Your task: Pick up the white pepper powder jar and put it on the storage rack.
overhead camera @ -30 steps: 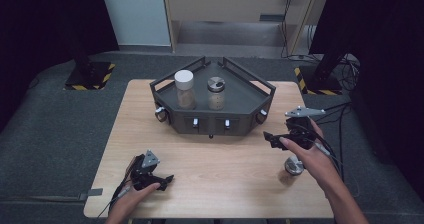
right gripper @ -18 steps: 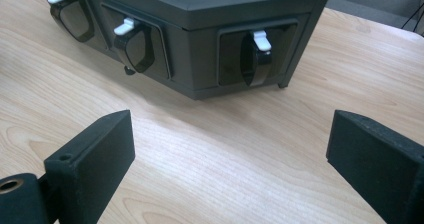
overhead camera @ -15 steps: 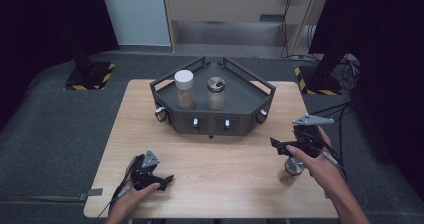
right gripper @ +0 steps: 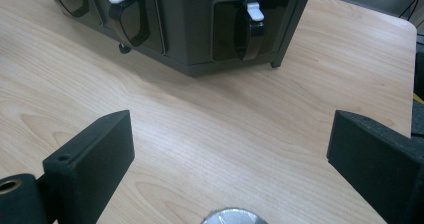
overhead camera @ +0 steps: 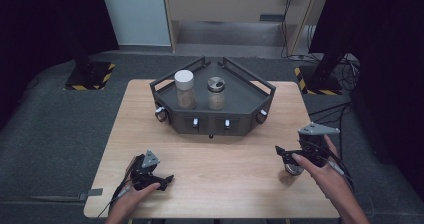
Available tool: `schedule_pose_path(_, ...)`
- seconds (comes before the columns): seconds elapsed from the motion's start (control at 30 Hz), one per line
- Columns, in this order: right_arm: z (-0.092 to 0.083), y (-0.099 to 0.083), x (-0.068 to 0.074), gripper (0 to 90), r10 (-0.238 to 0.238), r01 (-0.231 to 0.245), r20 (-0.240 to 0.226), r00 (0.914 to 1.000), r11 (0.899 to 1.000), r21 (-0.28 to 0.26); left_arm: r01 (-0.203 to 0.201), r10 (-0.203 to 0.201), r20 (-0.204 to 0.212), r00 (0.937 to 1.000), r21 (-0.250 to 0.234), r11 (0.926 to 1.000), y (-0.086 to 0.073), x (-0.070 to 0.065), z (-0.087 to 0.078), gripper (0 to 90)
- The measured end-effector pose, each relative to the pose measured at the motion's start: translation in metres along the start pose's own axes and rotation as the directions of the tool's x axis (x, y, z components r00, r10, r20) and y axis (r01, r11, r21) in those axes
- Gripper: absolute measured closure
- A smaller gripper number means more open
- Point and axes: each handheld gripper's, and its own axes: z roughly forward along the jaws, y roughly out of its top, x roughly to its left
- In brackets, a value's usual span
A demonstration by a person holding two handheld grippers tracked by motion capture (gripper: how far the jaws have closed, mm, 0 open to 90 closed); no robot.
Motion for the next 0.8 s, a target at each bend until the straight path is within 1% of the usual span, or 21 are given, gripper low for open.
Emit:
schedule_pose_path(0.27, -0.005, -0.007, 0.001, 4.8, 0.001, -0.001, 0.001, 1.0, 1.0, 0.005, 0.0, 0.0, 0.0, 1.0, 0.0, 1.0, 0.0, 0.0, 0.0, 0.0)
schedule_pose_path(0.5, -0.01, -0.021, 0.002, 4.6, 0.021, -0.021, 0.005, 0.9998, 1.0, 0.001, 0.0, 0.0, 0.0, 1.0, 0.0, 1.0, 0.0, 0.0, 0.0, 0.0)
schedule_pose_path(0.6, -0.012, -0.025, 0.002, 4.5, 0.013, -0.014, 0.016, 0.9998, 1.0, 0.007, 0.0, 0.0, 0.0, 1.0, 0.0, 1.0, 0.0, 0.0, 0.0, 0.0)
schedule_pose_path(0.8, -0.019, -0.034, 0.0, 4.3, 0.023, -0.024, 0.026, 0.9994, 1.0, 0.004, 0.0, 0.0, 0.0, 1.0, 0.0, 1.0, 0.0, 0.0, 0.0, 0.0)
